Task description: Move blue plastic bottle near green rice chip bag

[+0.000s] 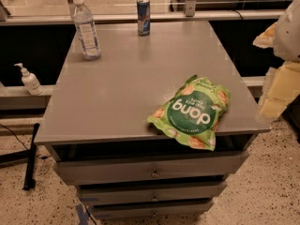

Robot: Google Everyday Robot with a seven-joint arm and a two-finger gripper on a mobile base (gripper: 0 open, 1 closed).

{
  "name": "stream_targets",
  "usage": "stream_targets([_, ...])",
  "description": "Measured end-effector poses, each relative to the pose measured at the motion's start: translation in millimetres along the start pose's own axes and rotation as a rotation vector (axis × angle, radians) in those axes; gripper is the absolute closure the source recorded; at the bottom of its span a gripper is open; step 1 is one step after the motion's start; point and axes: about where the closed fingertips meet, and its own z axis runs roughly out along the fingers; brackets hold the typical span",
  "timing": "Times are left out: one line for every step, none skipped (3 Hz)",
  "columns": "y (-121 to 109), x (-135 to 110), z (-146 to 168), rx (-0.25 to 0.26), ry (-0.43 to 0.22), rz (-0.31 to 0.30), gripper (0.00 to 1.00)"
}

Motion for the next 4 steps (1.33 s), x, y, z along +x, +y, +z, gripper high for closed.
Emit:
stream_targets([0.0, 0.0, 0.0, 0.0, 0.0, 0.0, 0.0])
stream_targets([-0.8, -2.3, 0.2, 0.008, -0.017, 0.007, 0.0])
stream_targets([-0.9, -2.7, 0.3, 0.008, -0.019, 0.008, 0.0])
stream_targets([-8.4, -30.8, 14.2, -0.006, -0.12, 0.023, 0.0])
